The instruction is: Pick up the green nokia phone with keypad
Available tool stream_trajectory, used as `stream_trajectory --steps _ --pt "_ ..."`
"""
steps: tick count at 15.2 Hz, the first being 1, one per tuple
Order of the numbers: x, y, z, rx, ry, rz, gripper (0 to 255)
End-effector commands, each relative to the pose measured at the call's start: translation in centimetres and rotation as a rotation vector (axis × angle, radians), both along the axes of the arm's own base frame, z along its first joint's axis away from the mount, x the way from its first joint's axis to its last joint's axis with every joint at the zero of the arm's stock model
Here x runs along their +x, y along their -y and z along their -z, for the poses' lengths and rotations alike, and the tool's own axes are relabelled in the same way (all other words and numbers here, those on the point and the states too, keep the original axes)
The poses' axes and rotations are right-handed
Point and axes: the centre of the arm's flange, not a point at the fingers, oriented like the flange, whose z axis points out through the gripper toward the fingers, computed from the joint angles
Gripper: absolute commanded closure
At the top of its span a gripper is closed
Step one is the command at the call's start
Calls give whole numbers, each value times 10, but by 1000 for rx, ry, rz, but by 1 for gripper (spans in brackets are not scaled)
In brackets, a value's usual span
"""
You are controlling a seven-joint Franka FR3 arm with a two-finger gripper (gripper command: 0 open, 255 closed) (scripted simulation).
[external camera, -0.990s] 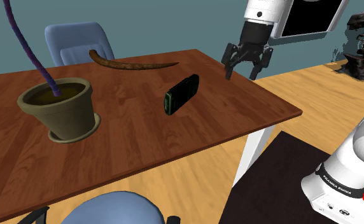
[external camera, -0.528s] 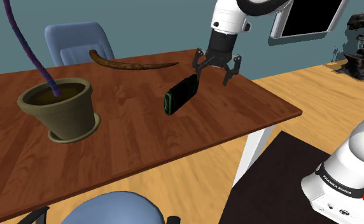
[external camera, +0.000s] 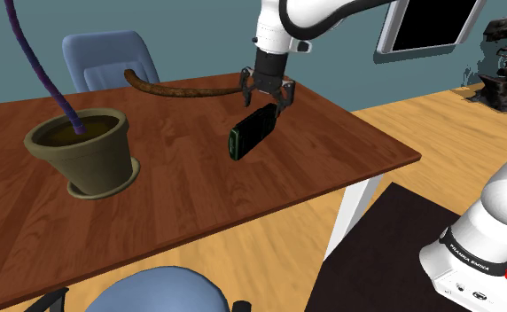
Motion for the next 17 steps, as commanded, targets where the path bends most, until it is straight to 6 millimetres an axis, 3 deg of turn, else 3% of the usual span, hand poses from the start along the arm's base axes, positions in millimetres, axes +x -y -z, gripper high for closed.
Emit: stream_trajectory --steps 1,10,11,17 --pt "20 0 8 1 2 89 0" --pt "20 0 48 1 2 89 0" --pt "20 0 48 1 2 89 255" --pt "20 0 48 1 2 89 255"
